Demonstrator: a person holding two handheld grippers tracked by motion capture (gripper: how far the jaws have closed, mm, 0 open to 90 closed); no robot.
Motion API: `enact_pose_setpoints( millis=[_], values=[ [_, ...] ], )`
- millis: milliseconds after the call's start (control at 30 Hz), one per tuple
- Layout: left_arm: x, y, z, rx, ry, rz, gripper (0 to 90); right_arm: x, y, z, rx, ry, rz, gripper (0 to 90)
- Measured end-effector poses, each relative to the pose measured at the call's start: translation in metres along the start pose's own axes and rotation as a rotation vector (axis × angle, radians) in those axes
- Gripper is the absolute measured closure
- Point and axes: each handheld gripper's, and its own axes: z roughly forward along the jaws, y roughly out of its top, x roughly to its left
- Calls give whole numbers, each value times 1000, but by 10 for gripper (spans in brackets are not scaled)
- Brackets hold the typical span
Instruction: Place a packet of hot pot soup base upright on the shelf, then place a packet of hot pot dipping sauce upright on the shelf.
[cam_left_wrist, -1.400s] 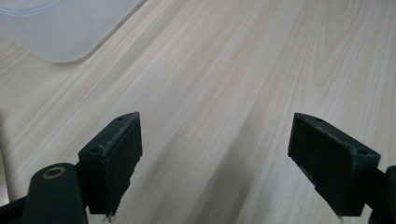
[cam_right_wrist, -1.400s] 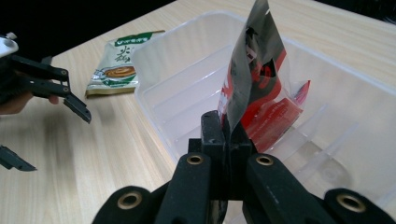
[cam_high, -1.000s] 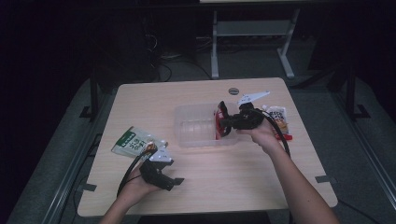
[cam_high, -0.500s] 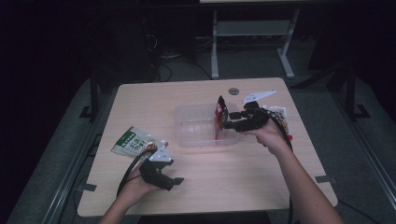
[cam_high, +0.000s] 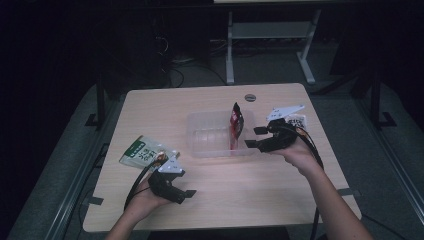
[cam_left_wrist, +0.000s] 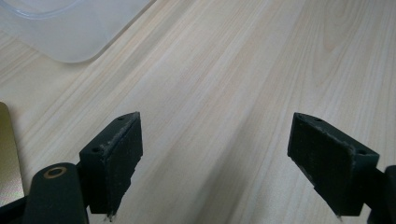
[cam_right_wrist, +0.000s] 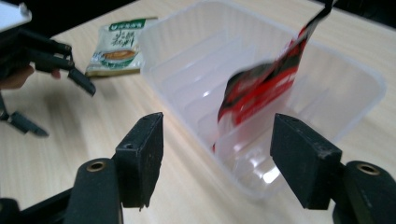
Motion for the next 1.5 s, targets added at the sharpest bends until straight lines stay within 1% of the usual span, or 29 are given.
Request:
enact_pose_setpoints(
  millis=[67, 100, 167, 233, 333, 400, 500, 567, 600, 633, 700, 767, 800, 833, 900, 933, 967, 1000, 1067, 1133, 1167, 1200, 1267, 1300, 1333, 1367, 1467, 1500],
  values=[
    [-1, 0, 0, 1, -2, 0, 176, 2, -6, -2, 9, -3, -8, 336],
    [-1, 0, 0, 5, -2, 2, 177, 4, -11, -4, 14, 0, -8, 336],
    [-1, 0, 1, 4, -4, -1, 177, 6, -18, -7, 25, -11, -7, 336],
    [-1, 0, 1, 5, -7, -6, 177, 7, -25, -10, 26, -8, -3, 336],
    [0, 0, 1, 7, -5, 8, 177, 7, -35, -15, 35, -11, -17, 336],
    [-1, 0, 2, 3, -5, 0, 177, 7, -41, -19, 38, -16, -9, 335],
    [-1, 0, 2, 8, -7, -3, 178, 4, -48, -24, 46, -37, -10, 335],
    [-2, 0, 2, 0, -7, -11, 177, 1, -53, -27, 55, -46, -5, 335],
    [-3, 0, 2, 1, -6, -16, 178, -2, -54, -28, 60, -53, -7, 335],
    [-2, 0, 2, 7, -4, -3, 178, -4, -55, -28, 60, -59, -3, 336],
    [-2, 0, 2, 8, -4, 0, 178, -9, -58, -29, 56, -68, 1, 340],
    [-3, -1, 3, 5, -5, -12, 178, -15, -62, -28, 64, -85, -1, 344],
    [-2, -1, 3, 7, -4, -13, 178, -19, -64, -27, 71, -97, -5, 355],
    [-2, -1, 3, 14, -3, -7, 178, -21, -65, -27, 75, -108, 5, 365],
    [-2, -1, 3, 12, -5, -11, 178, -27, -67, -27, 81, -119, 27, 425],
    [-2, -1, 3, 9, -7, -9, 178, -30, -67, -28, 79, -130, 27, 464],
    [-3, -1, 3, 11, -7, -7, 178, -34, -68, -29, 76, -157, 35, 510],
    [-3, -1, 3, 11, -10, -12, 178, -37, -68, -31, 78, -169, 42, 557],
    [-3, -1, 4, 12, -10, -9, 178, -46, -69, -34, 71, -216, 59, 662],
    [-3, -1, 4, 8, -11, -14, 179, -54, -70, -36, 75, -251, 78, 734],
    [-3, -1, 4, 8, -13, -17, 178, -58, -70, -37, 71, -261, 76, 775],
    [-3, -2, 4, 9, -14, -21, 179, -63, -71, -37, 71, -276, 78, 792],
    [-2, -2, 5, 9, -12, -13, 179, -70, -72, -39, 72, -303, 101, 846],
    [-2, -2, 5, 10, -13, -16, 179, -73, -72, -39, 72, -310, 99, 862],
    [-2, -2, 5, 16, -13, -9, 179, -76, -73, -40, 78, -322, 115, 882],
    [-2, -2, 5, 15, -13, -9, 179, -80, -73, -41, 75, -331, 108, 895],
    [-2, -2, 5, 17, -12, -6, 187, -87, -76, -42, 83, -344, 125, 897],
    [-2, -2, 5, 17, -11, -7, 187, -91, -78, -43, 96, -355, 127, 897]
  ],
)
